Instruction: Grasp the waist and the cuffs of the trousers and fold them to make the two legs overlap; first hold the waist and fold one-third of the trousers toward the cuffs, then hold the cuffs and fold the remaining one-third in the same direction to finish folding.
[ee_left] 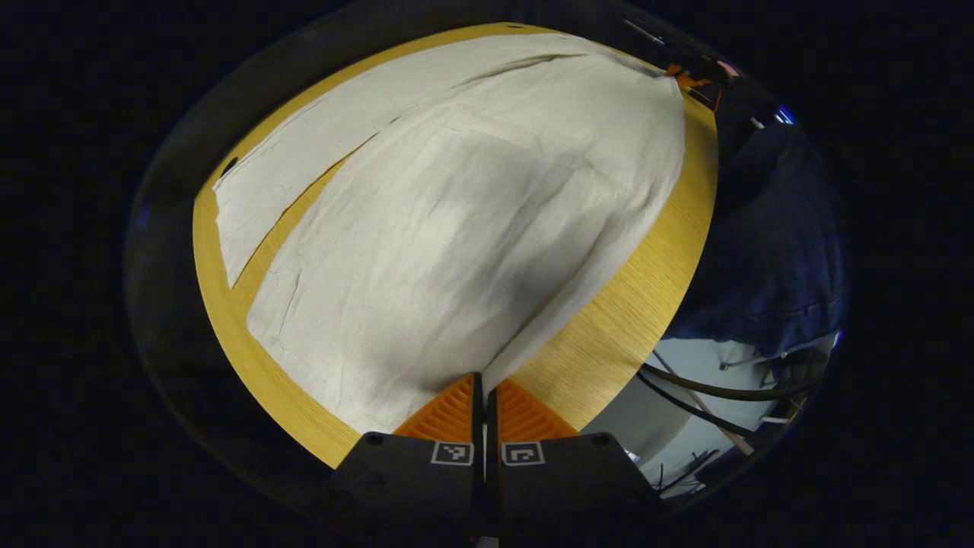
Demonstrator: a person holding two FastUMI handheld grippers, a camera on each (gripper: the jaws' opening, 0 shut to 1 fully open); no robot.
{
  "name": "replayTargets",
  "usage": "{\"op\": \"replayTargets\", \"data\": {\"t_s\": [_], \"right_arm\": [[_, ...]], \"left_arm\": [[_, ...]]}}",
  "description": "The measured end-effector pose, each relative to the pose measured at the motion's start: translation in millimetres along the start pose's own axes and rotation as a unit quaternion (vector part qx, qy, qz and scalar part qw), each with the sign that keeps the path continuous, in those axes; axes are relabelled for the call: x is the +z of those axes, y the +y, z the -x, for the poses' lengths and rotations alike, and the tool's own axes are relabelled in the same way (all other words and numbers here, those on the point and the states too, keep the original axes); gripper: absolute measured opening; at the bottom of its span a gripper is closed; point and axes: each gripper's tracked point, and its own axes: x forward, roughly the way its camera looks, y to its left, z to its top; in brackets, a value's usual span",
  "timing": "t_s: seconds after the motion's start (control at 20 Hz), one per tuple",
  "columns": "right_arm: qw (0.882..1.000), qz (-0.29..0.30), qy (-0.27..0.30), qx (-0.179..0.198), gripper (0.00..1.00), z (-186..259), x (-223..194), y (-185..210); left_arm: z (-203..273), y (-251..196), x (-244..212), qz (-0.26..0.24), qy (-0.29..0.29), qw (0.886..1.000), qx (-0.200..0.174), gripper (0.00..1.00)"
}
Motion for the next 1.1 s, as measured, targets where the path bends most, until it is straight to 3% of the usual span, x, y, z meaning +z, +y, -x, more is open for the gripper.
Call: {"op": "replayTargets", "data": {"t_s": [0.2,0.35,0.55,0.85,0.95,1.0,1.1], "right_arm": [[0.994,-0.094,-0.04,-0.034,0.08,15.8,18.1,-12.2],[0.98,-0.174,-0.075,-0.063,0.08,31.9,36.5,-21.7],[0.945,-0.281,-0.129,-0.104,0.08,51.3,67.5,-43.7],[0.899,-0.36,-0.193,-0.161,0.08,81.3,109.4,-92.5],[0.882,-0.382,-0.216,-0.169,0.08,88.9,125.1,-108.6],[0.874,-0.395,-0.228,-0.169,0.08,90.9,133.8,-116.6],[0.864,-0.406,-0.245,-0.17,0.08,89.0,148.6,-131.1]], "left_arm": [[10.2,17.4,36.9,0.108,-0.1,0.988,0.046,0.0],[29.2,47.6,84.4,0.18,-0.189,0.962,0.08,0.0],[56.1,95.6,154.3,0.255,-0.288,0.917,0.108,0.0],[110.6,193.2,272.6,0.321,-0.396,0.849,0.135,0.0],[130.5,231.5,312.9,0.332,-0.414,0.834,0.151,0.0],[105.8,200.9,280.7,0.332,-0.422,0.828,0.16,0.0],[136.8,259.4,341.6,0.335,-0.431,0.82,0.175,0.0]]}}
